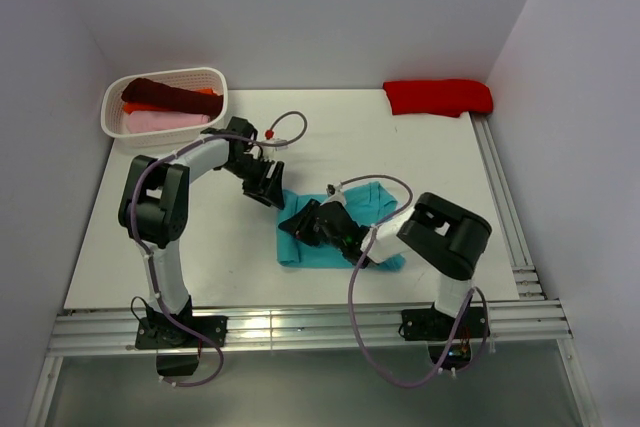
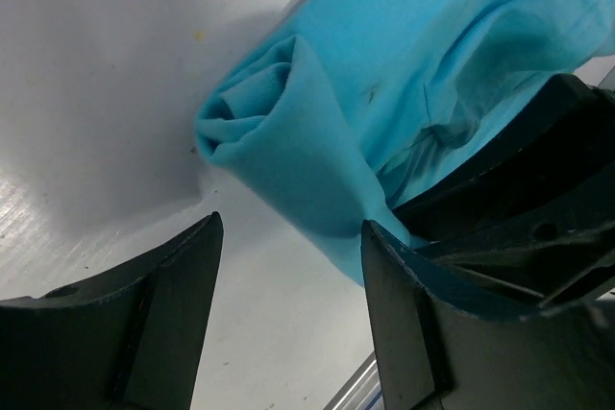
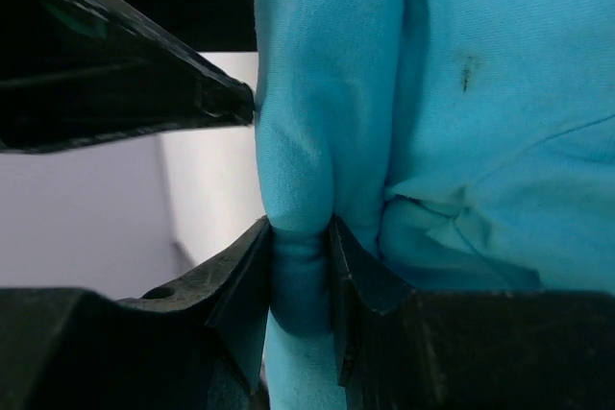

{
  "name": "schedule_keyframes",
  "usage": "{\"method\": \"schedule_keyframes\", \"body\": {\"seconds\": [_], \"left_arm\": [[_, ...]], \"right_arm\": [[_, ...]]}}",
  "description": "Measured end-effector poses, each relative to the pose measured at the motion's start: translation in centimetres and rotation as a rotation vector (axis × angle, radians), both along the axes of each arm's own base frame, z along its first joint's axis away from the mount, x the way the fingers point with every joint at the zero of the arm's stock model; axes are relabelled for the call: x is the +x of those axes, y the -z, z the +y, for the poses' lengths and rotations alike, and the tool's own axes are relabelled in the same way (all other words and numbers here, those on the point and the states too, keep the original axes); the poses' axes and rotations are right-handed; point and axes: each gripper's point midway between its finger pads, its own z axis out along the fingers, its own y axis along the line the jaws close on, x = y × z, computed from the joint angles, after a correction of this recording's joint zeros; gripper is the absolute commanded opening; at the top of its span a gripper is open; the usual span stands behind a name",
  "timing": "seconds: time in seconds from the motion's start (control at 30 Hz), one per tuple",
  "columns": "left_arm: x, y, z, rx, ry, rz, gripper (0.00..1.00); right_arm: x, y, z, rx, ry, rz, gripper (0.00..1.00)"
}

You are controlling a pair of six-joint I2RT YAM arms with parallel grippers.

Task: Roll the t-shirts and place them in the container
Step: Roll the tshirt

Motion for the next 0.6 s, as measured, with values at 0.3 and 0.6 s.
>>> {"method": "schedule_keyframes", "body": {"seconds": [0.3,0.6], "left_arm": [[0.1,1.1,0.0,-0.023,-0.016,-0.010,0.56],[0.3,1.6,0.1,0.033,-0.052,-0.008,0.29]], "right_arm": [[0.2,0.0,1.7,0.203,-0.012,0.050,0.34],[0.6,0.7,1.1,0.050,0.022,0.088,0.54]]}}
